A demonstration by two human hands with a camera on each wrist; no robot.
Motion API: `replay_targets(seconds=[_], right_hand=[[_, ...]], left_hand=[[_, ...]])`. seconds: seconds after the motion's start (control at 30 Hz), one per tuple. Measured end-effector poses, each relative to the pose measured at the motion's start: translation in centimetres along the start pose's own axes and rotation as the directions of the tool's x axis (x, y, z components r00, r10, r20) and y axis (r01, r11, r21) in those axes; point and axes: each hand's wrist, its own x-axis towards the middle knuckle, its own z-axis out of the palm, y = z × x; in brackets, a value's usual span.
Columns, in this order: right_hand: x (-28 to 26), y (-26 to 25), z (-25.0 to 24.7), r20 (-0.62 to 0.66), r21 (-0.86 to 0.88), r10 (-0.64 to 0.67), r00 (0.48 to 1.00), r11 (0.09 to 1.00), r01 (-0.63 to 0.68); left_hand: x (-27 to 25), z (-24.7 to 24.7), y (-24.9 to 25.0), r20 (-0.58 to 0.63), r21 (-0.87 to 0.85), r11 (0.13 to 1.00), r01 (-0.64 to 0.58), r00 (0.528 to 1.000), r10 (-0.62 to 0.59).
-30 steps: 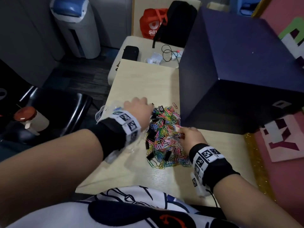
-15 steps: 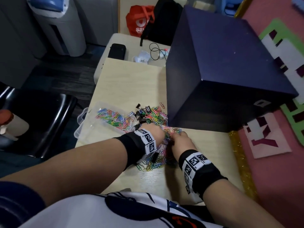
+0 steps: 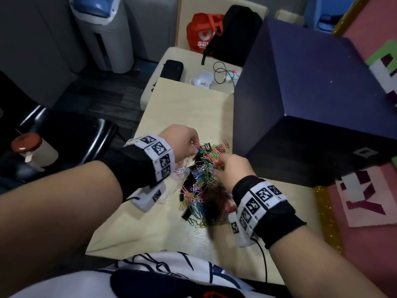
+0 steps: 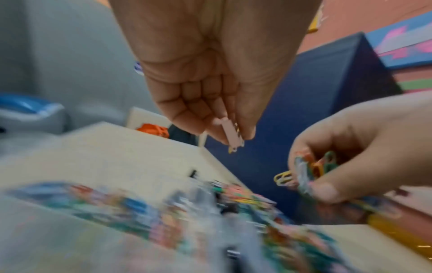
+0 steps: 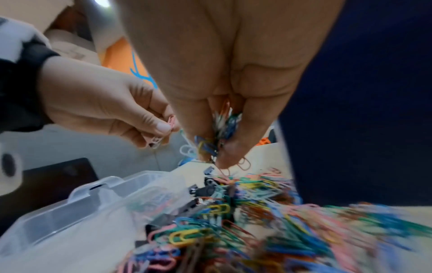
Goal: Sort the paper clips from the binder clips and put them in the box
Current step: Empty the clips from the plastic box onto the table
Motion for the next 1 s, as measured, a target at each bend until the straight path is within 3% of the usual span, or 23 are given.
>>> replay_targets(seconds=[0.13, 0.33, 0.43, 0.6, 0.77, 0.9, 1.0], right_hand=[[2.1, -4.2, 1.1, -0.074, 0.064, -0.153, 0.985, 0.985, 0.158], [3.4, -6.3, 2.6, -0.053, 0.165, -0.183, 0.982, 0.968, 0.189], [3.2, -4.3, 2.3, -0.06, 0.165, -0.111, 0.992, 0.979, 0.119], [2.5, 0.7, 3.0, 0.049, -0.052, 0.077, 0.996, 0.996, -0.074], [0.6, 3.5, 5.2, 0.191, -0.131, -0.022, 0.981, 0.99, 0.047], [-0.6, 4.0, 5.6, 0.163, -0.119, 0.024, 0.986, 0.993, -0.005], [-1.4, 4.8, 5.0, 0.222, -0.132, 0.079, 0.972, 0.99, -0.05]], left_hand=[[-0.6, -1.5, -3.8, -0.029, 0.042, 0.989, 0.144, 0.989, -0.142], [-1.7, -0.2, -5.7, 0.01, 0.081, 0.971, 0.227, 0.974, -0.228], [-2.1, 1.2, -4.6, 0.086, 0.193, 0.967, 0.168, 0.979, -0.187], [-2.3, 4.0, -1.3, 0.262, 0.425, 0.904, 0.039, 0.951, -0.165], [-2.3, 4.1, -0.1, 0.285, 0.52, 0.853, -0.053, 0.952, -0.114], [-2.7, 4.1, -0.2, 0.324, 0.566, 0.819, -0.089, 0.938, -0.122], [-3.1, 3.8, -0.3, 0.354, 0.568, 0.817, -0.098, 0.925, -0.135]])
